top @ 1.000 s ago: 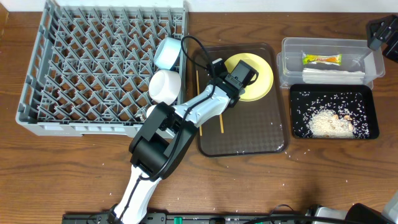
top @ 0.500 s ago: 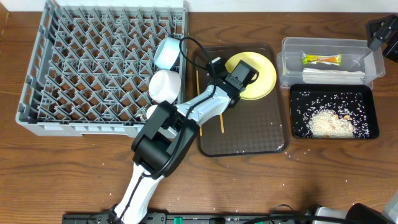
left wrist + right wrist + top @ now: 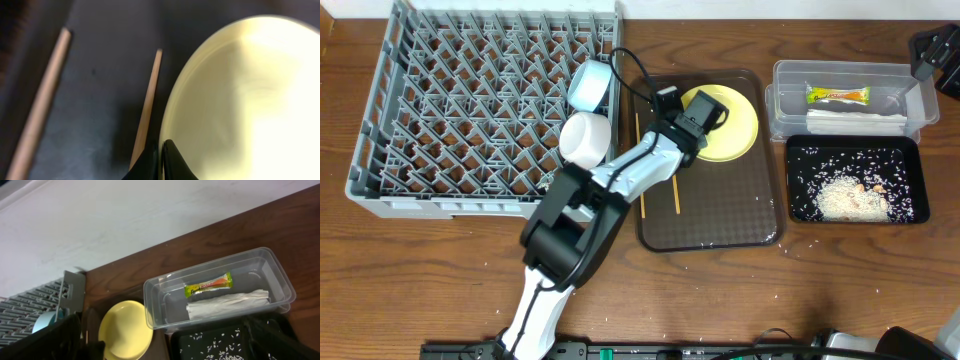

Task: Sort waste into correct bins and load items into the dishwasher

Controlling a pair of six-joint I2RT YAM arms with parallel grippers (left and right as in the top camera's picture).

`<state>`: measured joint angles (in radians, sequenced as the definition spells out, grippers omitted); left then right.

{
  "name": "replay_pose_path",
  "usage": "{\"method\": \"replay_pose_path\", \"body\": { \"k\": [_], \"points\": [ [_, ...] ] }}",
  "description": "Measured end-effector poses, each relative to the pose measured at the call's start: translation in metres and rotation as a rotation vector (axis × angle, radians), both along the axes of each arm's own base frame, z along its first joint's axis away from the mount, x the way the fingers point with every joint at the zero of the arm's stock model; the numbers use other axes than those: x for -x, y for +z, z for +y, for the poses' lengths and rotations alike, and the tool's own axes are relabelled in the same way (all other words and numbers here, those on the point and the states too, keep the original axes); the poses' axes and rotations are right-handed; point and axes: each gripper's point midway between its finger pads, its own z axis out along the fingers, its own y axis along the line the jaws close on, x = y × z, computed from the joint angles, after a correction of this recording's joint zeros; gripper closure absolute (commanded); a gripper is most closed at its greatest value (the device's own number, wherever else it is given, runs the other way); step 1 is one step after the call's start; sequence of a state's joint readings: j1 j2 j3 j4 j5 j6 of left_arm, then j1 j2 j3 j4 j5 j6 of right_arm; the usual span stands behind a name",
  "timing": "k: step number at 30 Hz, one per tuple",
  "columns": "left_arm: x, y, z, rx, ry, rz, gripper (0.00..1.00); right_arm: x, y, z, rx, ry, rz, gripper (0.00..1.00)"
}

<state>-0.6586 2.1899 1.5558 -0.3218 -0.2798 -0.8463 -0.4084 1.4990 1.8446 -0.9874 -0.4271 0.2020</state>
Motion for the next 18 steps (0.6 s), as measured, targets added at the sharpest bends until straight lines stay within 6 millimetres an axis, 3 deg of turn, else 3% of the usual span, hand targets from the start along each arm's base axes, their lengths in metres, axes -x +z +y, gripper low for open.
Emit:
{"method": "replay_pose_path", "body": {
  "k": [7,11,17,18],
  "points": [
    [-0.005,0.060,0.009,0.044,-0.032,-0.060,0.92,0.000,0.000,0.000,0.000,0.000,0.000,0.01],
    [-0.012,0.081,0.019,0.067,-0.060,-0.080,0.93,0.000,0.000,0.000,0.000,0.000,0.000,0.01],
    [-0.010,0.075,0.038,0.090,-0.028,-0.013,0.83,0.000,0.000,0.000,0.000,0.000,0.000,0.01],
    [-0.006,0.072,0.039,0.097,-0.016,0.010,0.77,0.000,0.000,0.000,0.000,0.000,0.000,0.01]
  ]
}}
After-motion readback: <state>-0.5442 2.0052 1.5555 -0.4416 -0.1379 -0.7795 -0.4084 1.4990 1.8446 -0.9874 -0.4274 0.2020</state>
